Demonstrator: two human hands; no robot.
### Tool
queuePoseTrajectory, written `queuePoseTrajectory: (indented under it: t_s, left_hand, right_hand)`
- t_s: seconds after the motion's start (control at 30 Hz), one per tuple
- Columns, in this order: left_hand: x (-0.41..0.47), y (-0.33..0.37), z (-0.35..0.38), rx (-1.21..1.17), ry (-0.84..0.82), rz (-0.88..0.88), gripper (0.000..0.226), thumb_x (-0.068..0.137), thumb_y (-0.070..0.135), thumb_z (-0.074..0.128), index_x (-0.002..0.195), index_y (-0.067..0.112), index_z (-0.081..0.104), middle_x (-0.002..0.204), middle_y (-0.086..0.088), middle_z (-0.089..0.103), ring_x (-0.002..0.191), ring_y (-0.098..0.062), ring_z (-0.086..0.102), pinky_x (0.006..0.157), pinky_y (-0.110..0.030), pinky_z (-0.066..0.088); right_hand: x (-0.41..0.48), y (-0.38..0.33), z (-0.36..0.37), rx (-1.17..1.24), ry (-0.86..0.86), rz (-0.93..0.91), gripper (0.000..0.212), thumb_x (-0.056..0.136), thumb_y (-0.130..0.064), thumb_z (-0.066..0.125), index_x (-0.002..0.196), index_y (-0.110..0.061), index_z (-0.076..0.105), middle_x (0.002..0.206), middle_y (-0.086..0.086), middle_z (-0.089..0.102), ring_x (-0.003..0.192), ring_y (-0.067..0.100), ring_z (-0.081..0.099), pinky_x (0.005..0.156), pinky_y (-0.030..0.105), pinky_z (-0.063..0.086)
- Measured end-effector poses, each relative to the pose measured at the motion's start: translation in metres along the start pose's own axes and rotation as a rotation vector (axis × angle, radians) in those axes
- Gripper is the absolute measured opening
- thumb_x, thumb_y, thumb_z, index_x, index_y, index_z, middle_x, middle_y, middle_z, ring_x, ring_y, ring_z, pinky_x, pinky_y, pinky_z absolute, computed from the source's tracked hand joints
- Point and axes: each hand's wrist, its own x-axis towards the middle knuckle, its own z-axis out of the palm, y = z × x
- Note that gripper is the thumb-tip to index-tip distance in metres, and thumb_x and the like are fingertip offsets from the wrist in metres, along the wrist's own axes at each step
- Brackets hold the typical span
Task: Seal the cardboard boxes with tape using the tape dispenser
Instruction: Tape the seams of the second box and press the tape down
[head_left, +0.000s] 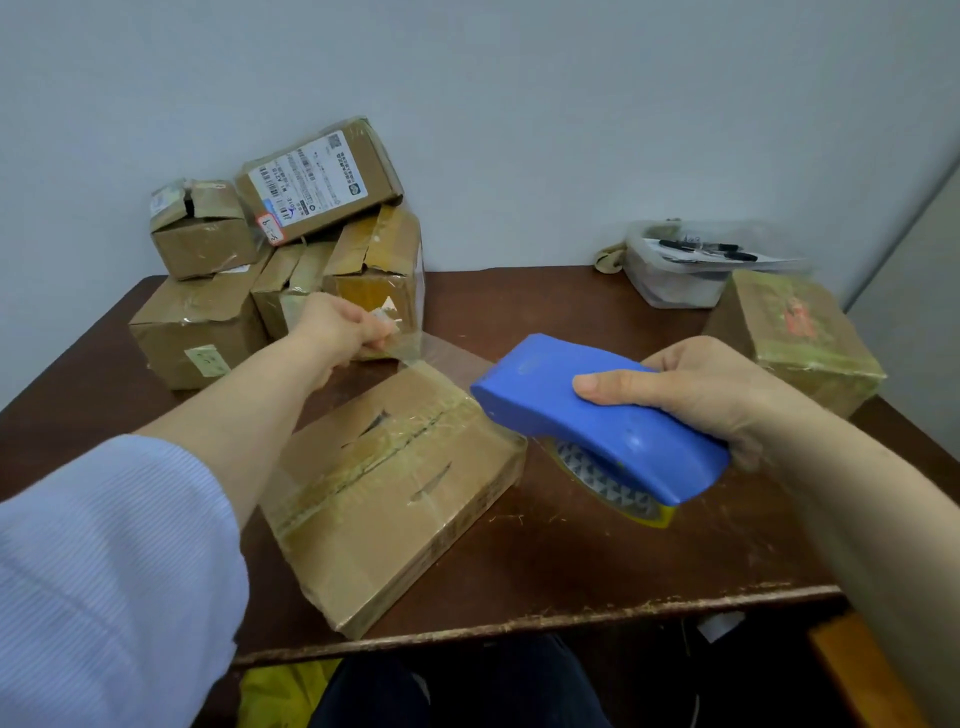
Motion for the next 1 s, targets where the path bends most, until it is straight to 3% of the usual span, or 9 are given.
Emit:
queuePoseTrajectory:
  t_s: [0.07,0.23,0.4,0.73,0.8,0.93,1.0]
  left_hand:
    - [0.006,-0.003,0.002,-0.007,0.006,0.003,0.015,0.085,0.018,0.07,0.092,0.005,0.067,0.07,-0.002,0.061,0.059,-0.012,0.051,0.054,-0.023,0.041]
    - [0.017,-0.012,0.011,-0.015,-0.021,-0.007,0.015,0.085,0.02,0.07,0.076,0.012,0.063,0.075,-0.005,0.064,0.063,-0.012,0.061,0.053,-0.021,0.047]
    - [0.02,-0.018,0.023,-0.066,-0.053,-0.035,0.014,0.085,0.022,0.07,0.083,0.009,0.064,0.075,-0.004,0.064,0.062,-0.011,0.063,0.049,-0.016,0.05]
    - [0.022,-0.021,0.031,0.014,-0.005,-0.018,0.018,0.08,0.022,0.075,0.072,0.01,0.065,0.071,-0.006,0.062,0.06,-0.016,0.058,0.066,-0.028,0.053]
    - [0.022,-0.022,0.032,0.052,0.01,-0.026,0.018,0.078,0.025,0.078,0.07,0.013,0.067,0.074,-0.006,0.064,0.067,-0.019,0.057,0.076,-0.034,0.052]
    - [0.022,-0.024,0.035,0.123,0.008,-0.031,0.024,0.078,0.027,0.077,0.092,0.008,0.074,0.099,-0.009,0.066,0.1,-0.025,0.058,0.093,-0.037,0.049]
    - [0.021,-0.023,0.035,0.155,-0.002,-0.022,0.026,0.08,0.026,0.075,0.096,0.006,0.074,0.108,-0.009,0.066,0.108,-0.027,0.056,0.096,-0.038,0.047]
  right_hand:
    - [0.004,0.0,0.003,0.0,0.017,0.005,0.049,0.04,-0.048,0.078,0.061,-0.006,0.066,0.06,0.011,0.069,0.047,0.017,0.062,0.053,0.027,0.049]
    - [0.007,0.003,0.008,-0.03,0.011,0.03,0.044,0.054,-0.045,0.081,0.064,-0.004,0.067,0.06,0.01,0.07,0.044,0.013,0.062,0.048,0.023,0.048]
    - [0.006,0.009,0.006,-0.012,0.027,0.068,0.04,0.059,-0.043,0.081,0.057,-0.007,0.065,0.055,0.008,0.067,0.041,0.013,0.06,0.042,0.019,0.046]
    - [0.007,0.016,0.005,-0.016,0.005,0.086,0.041,0.057,-0.044,0.08,0.056,-0.006,0.063,0.053,0.008,0.065,0.041,0.013,0.059,0.042,0.019,0.046]
    - [0.008,0.018,0.006,-0.016,-0.003,0.091,0.041,0.058,-0.043,0.08,0.058,-0.005,0.064,0.052,0.007,0.065,0.041,0.013,0.059,0.042,0.019,0.046]
    - [0.01,0.023,0.011,-0.015,-0.007,0.108,0.044,0.061,-0.042,0.082,0.068,-0.001,0.068,0.055,0.008,0.066,0.043,0.013,0.06,0.047,0.022,0.047]
    - [0.011,0.025,0.012,-0.006,-0.007,0.115,0.049,0.06,-0.043,0.082,0.075,0.003,0.07,0.058,0.01,0.068,0.044,0.014,0.061,0.049,0.024,0.048]
